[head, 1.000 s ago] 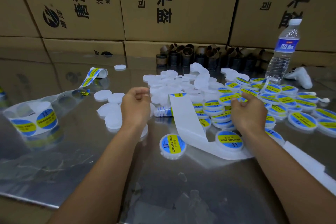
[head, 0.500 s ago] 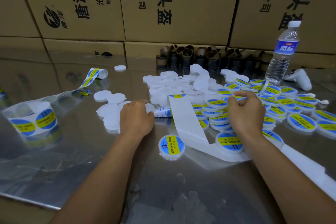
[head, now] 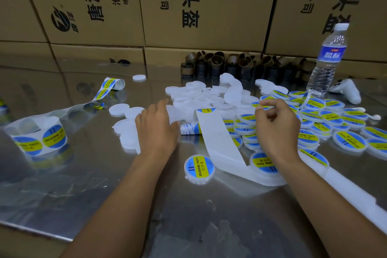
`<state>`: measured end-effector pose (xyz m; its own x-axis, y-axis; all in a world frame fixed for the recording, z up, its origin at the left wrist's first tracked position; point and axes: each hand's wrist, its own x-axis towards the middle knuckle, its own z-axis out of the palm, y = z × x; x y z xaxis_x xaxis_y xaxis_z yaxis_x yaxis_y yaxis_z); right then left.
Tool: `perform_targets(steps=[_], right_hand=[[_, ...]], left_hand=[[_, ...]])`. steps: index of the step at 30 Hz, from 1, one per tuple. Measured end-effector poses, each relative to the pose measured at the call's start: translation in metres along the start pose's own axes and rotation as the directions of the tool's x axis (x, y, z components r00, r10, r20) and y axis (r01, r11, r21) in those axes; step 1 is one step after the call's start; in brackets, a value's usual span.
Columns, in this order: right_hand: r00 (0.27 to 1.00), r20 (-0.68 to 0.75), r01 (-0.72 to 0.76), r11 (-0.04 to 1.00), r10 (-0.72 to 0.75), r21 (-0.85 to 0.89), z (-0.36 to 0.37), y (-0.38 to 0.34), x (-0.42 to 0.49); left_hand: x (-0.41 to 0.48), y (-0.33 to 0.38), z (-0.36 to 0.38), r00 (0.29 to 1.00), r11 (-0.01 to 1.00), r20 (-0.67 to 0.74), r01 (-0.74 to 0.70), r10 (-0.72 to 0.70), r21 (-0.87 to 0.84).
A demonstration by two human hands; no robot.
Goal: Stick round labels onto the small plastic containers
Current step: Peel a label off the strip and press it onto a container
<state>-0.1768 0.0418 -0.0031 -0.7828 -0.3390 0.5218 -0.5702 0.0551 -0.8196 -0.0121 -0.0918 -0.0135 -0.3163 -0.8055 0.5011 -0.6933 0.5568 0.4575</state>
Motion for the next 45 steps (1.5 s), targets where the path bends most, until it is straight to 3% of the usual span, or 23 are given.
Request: perform_targets(steps=[3, 7, 10, 17, 19, 24, 29, 32, 35, 37, 40, 42, 45], right_hand=[[0.997, 0.057, 0.056, 0.998, -0.058, 0.036, 0.003, -0.007, -0.006], [0.982, 0.170, 0.056, 0.988, -0.081, 0.146, 0.007, -0.020, -0.015], [0.961, 0.267, 0.002, 0.969, -0.070, 0.245, 0.009, -0.027, -0.021], [0.937, 0.349, -0.147, 0.933, 0.025, 0.328, 0.008, -0.028, -0.023], [0.929, 0.366, -0.195, 0.916, 0.058, 0.350, 0.008, -0.028, -0.022], [0.886, 0.460, -0.276, 0.872, 0.067, 0.405, 0.009, -0.030, -0.025], [0.845, 0.535, -0.278, 0.845, -0.010, 0.456, 0.013, -0.034, -0.031], [0.837, 0.547, -0.263, 0.859, -0.023, 0.439, 0.015, -0.033, -0.035], [0.871, 0.490, -0.205, 0.881, -0.033, 0.425, 0.018, -0.031, -0.034], [0.925, 0.377, -0.095, 0.925, -0.055, 0.367, 0.019, -0.027, -0.032], [0.955, 0.251, 0.137, 0.986, -0.158, 0.100, 0.020, -0.018, -0.030], [0.937, 0.288, 0.220, 0.974, -0.199, -0.043, 0.021, -0.012, -0.029], [0.910, 0.378, 0.235, 0.963, -0.170, -0.132, 0.021, -0.006, -0.028]], left_hand=[[0.000, 0.008, -0.001, 0.997, 0.946, -0.079, -0.024, -0.002, -0.324], [-0.007, 0.024, 0.000, 0.997, 0.761, 0.027, -0.040, 0.075, -0.648], [-0.012, 0.031, 0.003, 0.981, 0.696, 0.049, -0.098, 0.189, -0.712], [-0.017, 0.037, 0.000, 0.943, 0.663, 0.095, -0.150, 0.319, -0.733], [-0.017, 0.038, -0.003, 0.946, 0.605, 0.140, -0.070, 0.292, -0.793], [-0.013, 0.038, -0.007, 0.932, 0.318, 0.323, 0.261, 0.162, -0.911], [-0.012, 0.042, -0.004, 0.877, 0.078, 0.406, 0.400, 0.257, -0.913], [-0.011, 0.041, -0.001, 0.873, -0.017, 0.380, 0.404, 0.305, -0.915], [-0.010, 0.039, -0.001, 0.875, -0.048, 0.366, 0.400, 0.316, -0.915], [-0.008, 0.037, -0.002, 0.881, -0.056, 0.364, 0.397, 0.301, -0.916], [-0.007, 0.035, -0.003, 0.889, -0.045, 0.370, 0.395, 0.271, -0.917], [-0.006, 0.035, -0.003, 0.894, -0.037, 0.384, 0.403, 0.229, -0.915], [-0.005, 0.035, -0.003, 0.900, -0.060, 0.411, 0.423, 0.146, -0.904]])
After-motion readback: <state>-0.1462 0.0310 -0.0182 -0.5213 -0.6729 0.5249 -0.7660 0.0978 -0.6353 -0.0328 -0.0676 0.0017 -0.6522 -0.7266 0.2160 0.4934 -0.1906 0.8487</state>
